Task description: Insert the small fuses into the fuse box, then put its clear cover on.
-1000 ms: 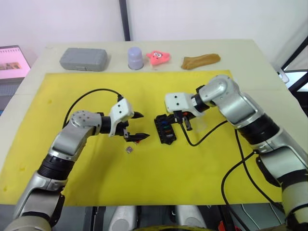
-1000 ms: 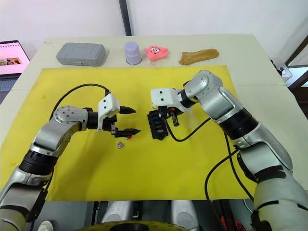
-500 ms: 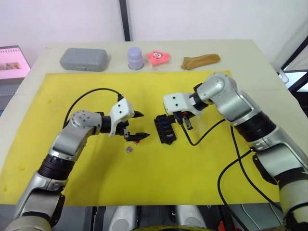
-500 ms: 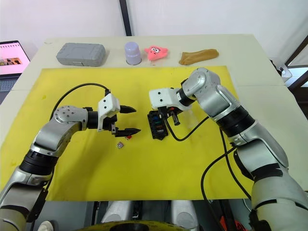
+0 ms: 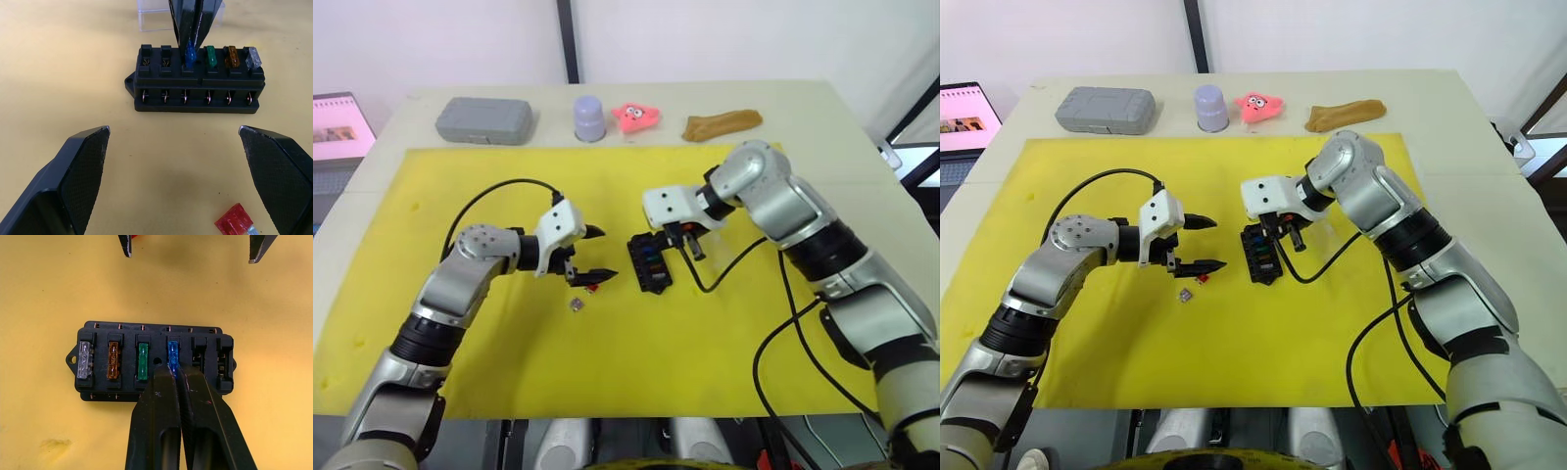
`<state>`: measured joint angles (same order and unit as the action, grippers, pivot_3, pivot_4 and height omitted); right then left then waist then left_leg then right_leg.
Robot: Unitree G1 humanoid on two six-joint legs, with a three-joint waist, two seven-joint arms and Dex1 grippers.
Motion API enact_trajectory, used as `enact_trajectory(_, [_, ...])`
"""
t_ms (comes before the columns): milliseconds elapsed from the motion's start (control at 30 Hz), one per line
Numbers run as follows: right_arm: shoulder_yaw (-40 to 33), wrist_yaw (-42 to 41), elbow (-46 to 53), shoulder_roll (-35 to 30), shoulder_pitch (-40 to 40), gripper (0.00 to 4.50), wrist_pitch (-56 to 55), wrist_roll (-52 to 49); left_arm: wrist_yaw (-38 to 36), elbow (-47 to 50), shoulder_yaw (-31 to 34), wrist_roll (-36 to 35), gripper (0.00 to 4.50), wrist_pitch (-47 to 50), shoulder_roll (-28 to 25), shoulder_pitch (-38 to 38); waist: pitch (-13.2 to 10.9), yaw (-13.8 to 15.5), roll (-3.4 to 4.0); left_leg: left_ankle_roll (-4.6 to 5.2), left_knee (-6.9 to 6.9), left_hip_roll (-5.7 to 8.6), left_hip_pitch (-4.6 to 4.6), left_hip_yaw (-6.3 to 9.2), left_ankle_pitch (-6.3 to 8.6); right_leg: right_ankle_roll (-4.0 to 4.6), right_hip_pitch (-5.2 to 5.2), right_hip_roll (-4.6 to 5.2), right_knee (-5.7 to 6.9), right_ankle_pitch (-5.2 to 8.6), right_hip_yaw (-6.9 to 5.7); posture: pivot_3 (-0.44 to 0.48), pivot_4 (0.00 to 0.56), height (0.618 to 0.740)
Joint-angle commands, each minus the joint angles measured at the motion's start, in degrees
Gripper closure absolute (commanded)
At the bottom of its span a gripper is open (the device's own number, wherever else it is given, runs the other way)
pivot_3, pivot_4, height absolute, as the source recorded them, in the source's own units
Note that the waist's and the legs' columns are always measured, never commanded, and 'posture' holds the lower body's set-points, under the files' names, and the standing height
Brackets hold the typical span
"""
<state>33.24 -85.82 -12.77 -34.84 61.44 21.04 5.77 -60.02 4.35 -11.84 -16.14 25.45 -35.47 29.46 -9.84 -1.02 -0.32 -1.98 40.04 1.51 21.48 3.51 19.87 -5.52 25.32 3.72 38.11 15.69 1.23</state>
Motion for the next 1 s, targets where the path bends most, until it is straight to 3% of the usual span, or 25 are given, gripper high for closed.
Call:
enact_trajectory(33, [0.20,-0.16,-1.15,0.70,0.81,4.50,0.53,1.60,0.02,0.29,1.23,0.05,0.07,-1.28,0.08,0.86,0.00,-0.02,0.00,0.00,0.00,0.00,0.00,0.00,0.00,0.00,0.00,0.00,0.00,0.00,0.00,0.000,0.150,0.740])
enact_trajectory(733, [0.61,1.02,-3.56,2.88,-0.50,4.50,3.88,2.98,-0.20,0.81,1.28,0.06,0.07,-0.46,-0.30,0.75,0.06,-0.18,-0.01,-0.03,0.00,-0.01,-0.10,0.01,-0.02,0.00,-0.09,-0.02,0.03,0.00,0.00,0.000,0.150,0.740])
enact_trajectory(833, [0.09,1.15,-3.35,3.06,-0.17,3.51,4.41,2.64,-0.28,0.82,1.31,0.03,0.00,-0.37,-0.36,0.78,0.06,-0.13,0.00,-0.03,0.00,-0.01,-0.10,0.01,-0.02,0.00,-0.08,-0.02,0.03,0.00,0.00,0.000,0.150,0.740])
enact_trajectory(900, [-0.53,1.17,-3.04,3.25,0.12,2.61,4.97,2.30,-0.34,0.83,1.35,0.01,0.00,-0.31,-0.41,0.80,0.06,-0.08,-0.01,-0.03,0.00,-0.01,-0.09,0.02,-0.02,0.00,-0.08,-0.01,0.03,0.00,0.00,0.000,0.150,0.740])
enact_trajectory(1000, [-1.68,1.01,-2.30,3.48,0.55,2.61,6.01,1.63,-0.46,0.85,1.44,-0.06,0.00,-0.23,-0.51,0.77,0.06,-0.08,-0.01,-0.03,-0.01,0.00,-0.06,0.02,-0.01,0.00,-0.07,0.01,0.01,0.00,0.00,0.000,0.150,0.740])
